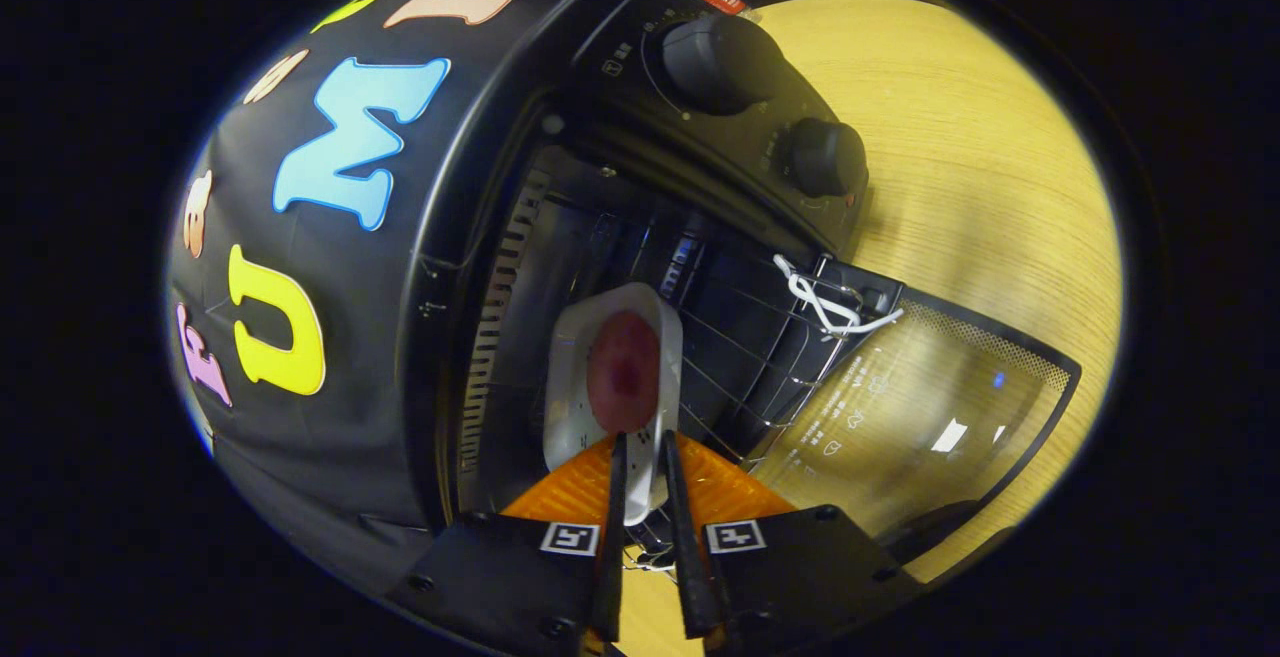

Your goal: Open the toaster oven, put the food inside, and close the toaster oven door.

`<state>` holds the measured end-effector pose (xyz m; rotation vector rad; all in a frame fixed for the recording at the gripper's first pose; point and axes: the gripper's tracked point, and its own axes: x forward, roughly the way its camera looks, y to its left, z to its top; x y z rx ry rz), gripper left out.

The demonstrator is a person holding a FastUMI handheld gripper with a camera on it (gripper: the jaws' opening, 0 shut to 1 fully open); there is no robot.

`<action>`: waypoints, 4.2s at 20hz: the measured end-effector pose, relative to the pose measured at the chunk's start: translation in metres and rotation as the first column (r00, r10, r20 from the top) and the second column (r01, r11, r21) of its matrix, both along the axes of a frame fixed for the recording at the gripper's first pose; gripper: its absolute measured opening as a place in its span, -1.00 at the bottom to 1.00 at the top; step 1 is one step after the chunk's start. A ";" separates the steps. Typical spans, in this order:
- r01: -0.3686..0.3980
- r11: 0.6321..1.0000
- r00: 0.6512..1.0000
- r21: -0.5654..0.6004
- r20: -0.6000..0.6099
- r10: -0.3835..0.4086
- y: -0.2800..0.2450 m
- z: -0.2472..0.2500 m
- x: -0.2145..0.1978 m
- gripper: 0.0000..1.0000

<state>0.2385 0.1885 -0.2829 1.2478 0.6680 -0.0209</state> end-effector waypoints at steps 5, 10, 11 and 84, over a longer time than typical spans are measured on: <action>-0.080 0.997 0.997 0.004 0.014 0.080 0.011 0.011 -0.025 0.53; -0.176 0.984 0.984 -0.015 0.031 0.177 0.024 0.025 -0.061 0.95; -0.190 0.981 0.981 -0.029 0.041 0.191 0.024 0.029 -0.067 0.95; -0.319 0.395 0.869 -0.862 -0.099 0.486 -0.033 0.061 -0.125 0.98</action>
